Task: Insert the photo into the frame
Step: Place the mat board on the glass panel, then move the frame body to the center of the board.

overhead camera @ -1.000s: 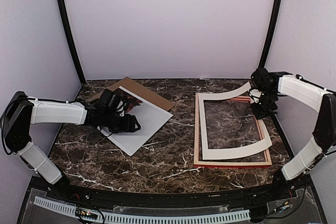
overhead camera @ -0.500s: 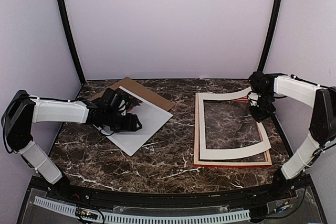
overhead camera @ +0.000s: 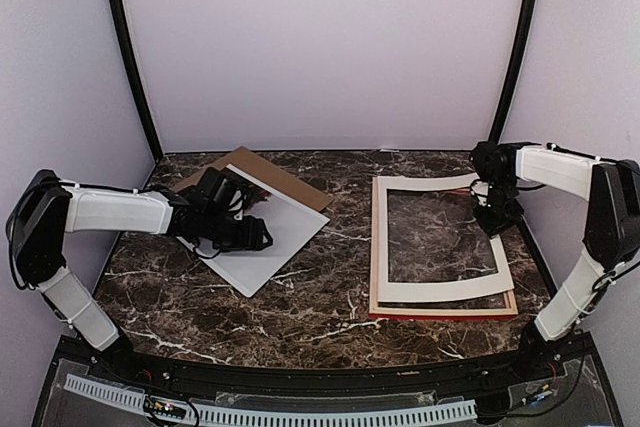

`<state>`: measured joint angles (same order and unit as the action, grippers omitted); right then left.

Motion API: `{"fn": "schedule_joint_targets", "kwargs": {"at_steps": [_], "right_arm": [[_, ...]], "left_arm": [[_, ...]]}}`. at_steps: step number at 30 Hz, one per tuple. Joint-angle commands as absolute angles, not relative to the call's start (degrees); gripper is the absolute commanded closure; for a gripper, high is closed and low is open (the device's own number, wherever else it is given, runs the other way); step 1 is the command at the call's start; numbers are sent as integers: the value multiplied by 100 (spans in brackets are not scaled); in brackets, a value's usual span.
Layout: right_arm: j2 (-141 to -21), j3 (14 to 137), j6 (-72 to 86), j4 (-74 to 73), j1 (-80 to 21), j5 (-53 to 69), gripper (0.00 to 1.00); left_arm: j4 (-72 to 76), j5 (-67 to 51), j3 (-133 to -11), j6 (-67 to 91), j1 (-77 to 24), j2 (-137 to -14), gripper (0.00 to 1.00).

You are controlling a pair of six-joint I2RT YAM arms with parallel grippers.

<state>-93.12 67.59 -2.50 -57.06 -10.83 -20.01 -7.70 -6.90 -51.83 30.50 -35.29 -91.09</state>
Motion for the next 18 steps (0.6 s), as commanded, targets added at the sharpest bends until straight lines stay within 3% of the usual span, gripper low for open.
{"fn": "schedule_joint_targets", "kwargs": {"at_steps": [1, 6, 11, 15, 18], "right_arm": [[-9307, 6880, -47, -5733, -1114, -2528, 64], [-9352, 6943, 169, -5557, -1044, -2557, 49], [-9242, 6915, 272, -5089, -905, -2427, 42], [-9206, 6913, 286, -4542, -592, -1860, 36], [-9268, 6853, 316, -4133, -321, -1513, 25]], "left_arm": [[-930, -659, -5366, 3026, -3568, -9143, 34], [-931, -669, -5374, 3008, -3577, -9171, 34], [-931, -679, -5366, 2991, -3580, -9162, 34], [-929, -686, -5353, 2981, -3592, -9148, 34], [-910, -693, -5329, 2971, -3590, -9124, 34]]}}
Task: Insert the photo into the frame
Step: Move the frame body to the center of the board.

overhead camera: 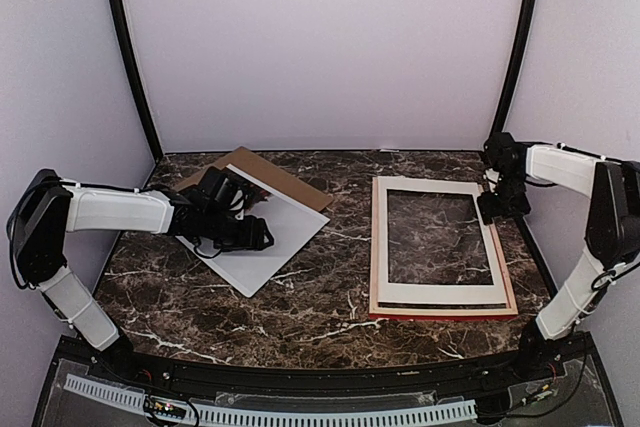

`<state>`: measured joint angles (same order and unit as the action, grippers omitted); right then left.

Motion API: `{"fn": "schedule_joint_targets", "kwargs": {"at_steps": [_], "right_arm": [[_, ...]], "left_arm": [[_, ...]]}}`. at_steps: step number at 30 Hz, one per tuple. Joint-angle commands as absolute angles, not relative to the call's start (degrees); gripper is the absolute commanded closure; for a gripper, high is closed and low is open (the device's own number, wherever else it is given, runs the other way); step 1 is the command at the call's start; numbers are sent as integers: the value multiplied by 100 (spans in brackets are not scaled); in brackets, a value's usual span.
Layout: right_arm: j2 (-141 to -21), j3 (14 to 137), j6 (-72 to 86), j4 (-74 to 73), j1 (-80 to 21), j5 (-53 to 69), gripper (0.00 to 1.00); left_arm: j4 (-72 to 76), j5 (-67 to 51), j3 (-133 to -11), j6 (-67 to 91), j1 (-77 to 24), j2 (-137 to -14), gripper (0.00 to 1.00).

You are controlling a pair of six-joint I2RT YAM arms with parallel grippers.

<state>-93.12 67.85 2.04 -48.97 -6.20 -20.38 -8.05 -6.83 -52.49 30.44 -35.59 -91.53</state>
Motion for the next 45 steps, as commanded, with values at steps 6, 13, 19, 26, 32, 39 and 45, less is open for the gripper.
{"fn": "schedule_joint_targets", "kwargs": {"at_steps": [6, 13, 19, 26, 32, 39, 45], "right_arm": [[-9647, 6693, 369, -3409, 370, -481, 21], [-10003, 6412, 339, -2971, 840, 372, 33], [-10159, 6255, 286, -2750, 1009, 1025, 48], [-10347, 6131, 298, -2588, 1004, 1639, 61], [-10155, 5740, 571, -2226, 713, 1896, 64], [-9805, 5434, 1383, -1683, -116, 1964, 65], [-9531, 5414, 1766, -1575, -813, 1827, 54]], "left_arm": [[-849, -720, -5247, 2979, -3601, -9100, 34], [-783, -758, -5221, 2982, -3602, -9131, 34], [-746, -827, -5244, 2997, -3604, -9207, 34], [-742, -818, -5256, 3018, -3618, -9216, 34], [-688, -848, -5260, 3088, -3636, -9228, 34], [-599, -873, -5397, 3181, -3828, -9402, 34], [-582, -843, -5483, 3233, -3980, -9544, 34]]}}
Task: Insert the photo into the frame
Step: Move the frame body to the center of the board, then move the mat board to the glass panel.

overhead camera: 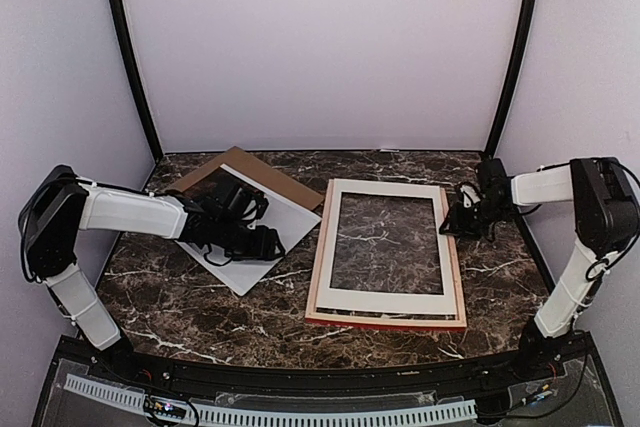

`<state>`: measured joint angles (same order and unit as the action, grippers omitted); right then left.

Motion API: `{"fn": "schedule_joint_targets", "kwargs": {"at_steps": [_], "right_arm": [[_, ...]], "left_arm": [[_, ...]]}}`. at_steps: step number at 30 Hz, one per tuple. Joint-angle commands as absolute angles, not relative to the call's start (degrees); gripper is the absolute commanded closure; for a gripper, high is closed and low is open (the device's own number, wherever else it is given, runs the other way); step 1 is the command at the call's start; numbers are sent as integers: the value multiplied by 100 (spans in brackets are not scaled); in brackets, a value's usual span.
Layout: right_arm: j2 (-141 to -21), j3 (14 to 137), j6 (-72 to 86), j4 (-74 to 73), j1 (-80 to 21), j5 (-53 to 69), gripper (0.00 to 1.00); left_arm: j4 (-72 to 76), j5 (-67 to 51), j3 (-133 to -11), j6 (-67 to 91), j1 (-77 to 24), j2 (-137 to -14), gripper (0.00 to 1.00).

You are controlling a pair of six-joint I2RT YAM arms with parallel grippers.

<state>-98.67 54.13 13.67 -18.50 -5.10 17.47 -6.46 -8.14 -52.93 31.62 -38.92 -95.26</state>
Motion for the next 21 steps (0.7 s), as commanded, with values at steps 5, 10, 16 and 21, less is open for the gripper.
{"fn": "schedule_joint_targets", "kwargs": {"at_steps": [5, 10, 16, 21], "right_arm": [[-9331, 5714, 1554, -1812, -959, 857, 41], [-9639, 6078, 1207, -1877, -1202, 382, 34], [-10238, 6701, 838, -1551, -1413, 182, 27], [-10773, 7278, 554, -1371, -1424, 426, 25]], "left_arm": [[-424, -860, -5531, 3154, -4104, -9584, 34], [-309, -804, -5717, 2996, -4289, -9760, 34], [-446, -583, -6113, 2802, -4504, -10070, 34], [-402, -546, -6121, 2843, -4564, -10119, 34]]}}
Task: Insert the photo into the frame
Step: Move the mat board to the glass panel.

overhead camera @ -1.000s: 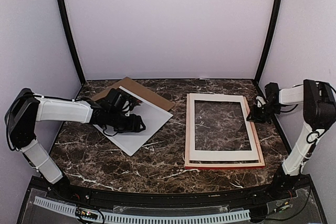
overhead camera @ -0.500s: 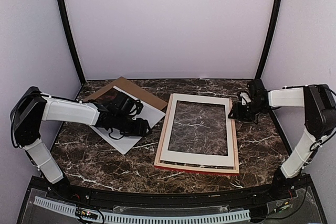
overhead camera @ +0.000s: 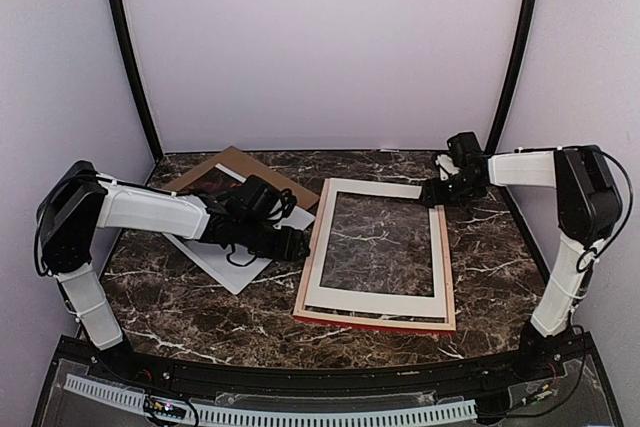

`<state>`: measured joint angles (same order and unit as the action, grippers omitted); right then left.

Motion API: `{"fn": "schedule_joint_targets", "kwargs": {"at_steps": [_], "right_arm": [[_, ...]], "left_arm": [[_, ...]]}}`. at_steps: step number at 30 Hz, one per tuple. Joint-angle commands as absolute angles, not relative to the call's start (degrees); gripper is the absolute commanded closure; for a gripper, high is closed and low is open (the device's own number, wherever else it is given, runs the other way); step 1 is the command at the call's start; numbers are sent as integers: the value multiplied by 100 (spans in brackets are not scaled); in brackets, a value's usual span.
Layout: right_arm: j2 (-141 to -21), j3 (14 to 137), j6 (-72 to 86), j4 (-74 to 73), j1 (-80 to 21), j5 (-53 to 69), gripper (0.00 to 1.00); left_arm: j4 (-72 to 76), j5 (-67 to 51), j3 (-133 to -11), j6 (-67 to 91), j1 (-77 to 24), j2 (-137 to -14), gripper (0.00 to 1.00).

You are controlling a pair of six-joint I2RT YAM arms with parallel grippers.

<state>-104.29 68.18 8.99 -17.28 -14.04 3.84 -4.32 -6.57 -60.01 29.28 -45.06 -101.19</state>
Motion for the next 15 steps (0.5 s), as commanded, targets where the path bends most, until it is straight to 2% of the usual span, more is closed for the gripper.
{"fn": "schedule_joint_targets", "kwargs": {"at_steps": [1, 15], "right_arm": [[-10874, 7396, 495, -1351, -1422, 465, 25], [-11872, 8567, -143, -1203, -1424, 836, 25]], "left_arm": [[-399, -536, -6107, 2858, -4575, -10134, 34], [-430, -519, -6074, 2906, -4614, -10221, 34]]}}
